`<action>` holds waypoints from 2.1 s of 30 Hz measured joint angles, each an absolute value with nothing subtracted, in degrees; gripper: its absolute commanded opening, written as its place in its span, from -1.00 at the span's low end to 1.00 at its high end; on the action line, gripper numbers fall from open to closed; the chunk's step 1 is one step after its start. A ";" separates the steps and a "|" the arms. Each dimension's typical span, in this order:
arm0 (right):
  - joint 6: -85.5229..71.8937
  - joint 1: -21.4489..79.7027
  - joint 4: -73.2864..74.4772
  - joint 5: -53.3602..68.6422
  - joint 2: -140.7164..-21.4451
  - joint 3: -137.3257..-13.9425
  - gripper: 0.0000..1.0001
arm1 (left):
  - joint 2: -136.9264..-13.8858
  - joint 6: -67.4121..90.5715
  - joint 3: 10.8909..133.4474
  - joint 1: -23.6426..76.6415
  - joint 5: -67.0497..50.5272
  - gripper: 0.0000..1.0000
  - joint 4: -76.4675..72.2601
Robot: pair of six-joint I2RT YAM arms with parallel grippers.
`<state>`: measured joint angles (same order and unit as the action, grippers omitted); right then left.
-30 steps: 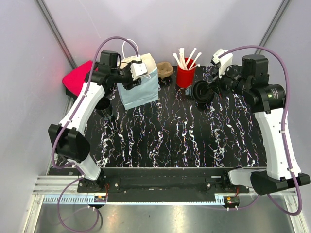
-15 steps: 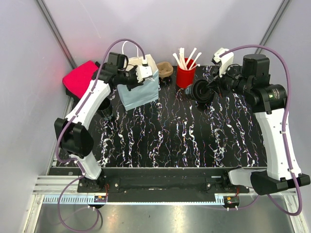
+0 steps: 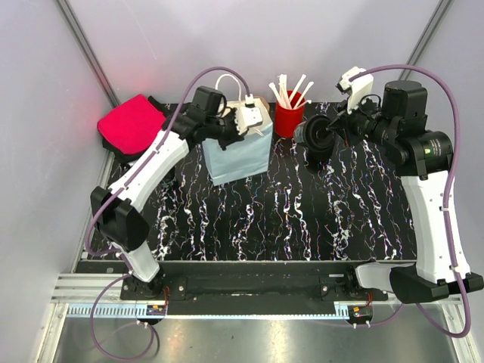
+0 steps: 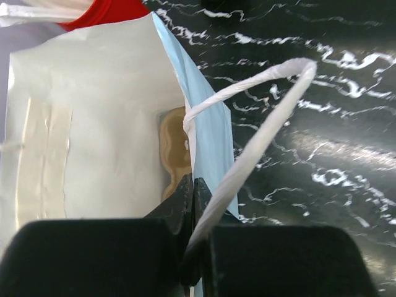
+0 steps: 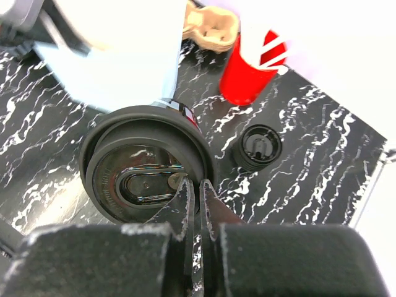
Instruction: Pack the takeout coffee
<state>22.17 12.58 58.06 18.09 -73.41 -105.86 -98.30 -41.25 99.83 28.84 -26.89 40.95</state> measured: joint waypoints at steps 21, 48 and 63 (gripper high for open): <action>11.73 12.21 56.90 8.69 -78.89 -115.31 -1.00 | -94.67 -10.90 101.32 51.53 -8.73 0.12 40.10; 2.61 13.02 59.40 25.04 -77.41 -104.68 -1.00 | -89.76 -7.94 110.43 44.64 -7.44 0.98 38.39; 3.44 21.04 59.44 21.39 -80.71 -101.91 -1.00 | -89.97 -9.65 103.46 36.29 -10.83 0.98 31.77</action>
